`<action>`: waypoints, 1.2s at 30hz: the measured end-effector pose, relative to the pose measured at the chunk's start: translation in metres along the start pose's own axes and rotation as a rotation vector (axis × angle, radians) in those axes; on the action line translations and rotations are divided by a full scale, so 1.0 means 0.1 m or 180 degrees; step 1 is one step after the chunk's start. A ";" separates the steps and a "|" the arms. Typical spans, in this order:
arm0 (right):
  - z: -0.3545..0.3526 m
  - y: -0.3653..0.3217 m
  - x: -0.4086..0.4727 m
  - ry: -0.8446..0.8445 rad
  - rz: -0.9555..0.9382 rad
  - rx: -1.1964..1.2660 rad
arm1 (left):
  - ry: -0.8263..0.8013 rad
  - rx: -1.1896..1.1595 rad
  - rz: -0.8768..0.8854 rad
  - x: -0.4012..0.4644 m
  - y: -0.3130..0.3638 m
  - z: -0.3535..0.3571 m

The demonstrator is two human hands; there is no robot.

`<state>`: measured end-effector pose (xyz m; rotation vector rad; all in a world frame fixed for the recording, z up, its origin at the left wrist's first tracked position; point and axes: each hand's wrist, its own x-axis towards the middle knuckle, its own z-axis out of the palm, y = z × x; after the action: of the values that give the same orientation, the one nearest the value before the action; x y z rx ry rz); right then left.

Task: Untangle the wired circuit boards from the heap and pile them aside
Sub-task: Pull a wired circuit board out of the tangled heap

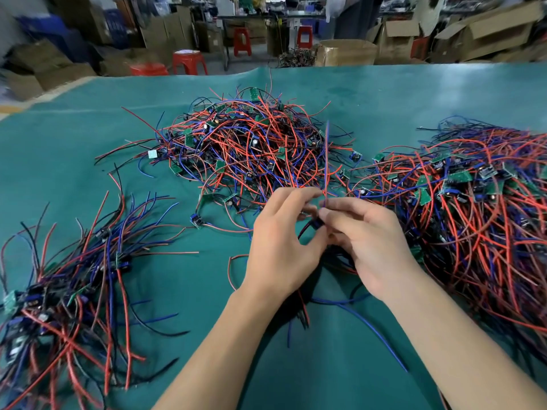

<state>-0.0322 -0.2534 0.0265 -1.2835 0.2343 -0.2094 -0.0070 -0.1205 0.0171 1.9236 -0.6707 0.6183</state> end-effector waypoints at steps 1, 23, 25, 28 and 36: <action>-0.01 -0.02 0.00 0.0006 0.0046 0.0130 | -0.0016 -0.0038 -0.0033 0.00 0.01 0.00; -0.18 -0.09 0.02 0.0072 -0.1294 -0.1307 | -0.0902 -0.1957 -0.2150 0.06 0.02 -0.09; -0.19 -0.11 0.02 0.0031 -0.1311 -0.1320 | -0.0953 -0.1930 -0.2100 0.06 0.02 -0.10; -0.23 -0.10 0.05 0.0316 -0.1467 -0.1681 | -0.1175 -0.1892 -0.1994 0.05 0.04 -0.09; -0.41 -0.19 0.14 0.1541 -0.1882 -0.2145 | -0.1555 -0.2127 -0.1907 0.08 0.07 -0.09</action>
<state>-0.0309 -0.3000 0.0334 -1.9418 0.3487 -1.0196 -0.0078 -0.1161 0.0305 1.5074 -0.4671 -0.4264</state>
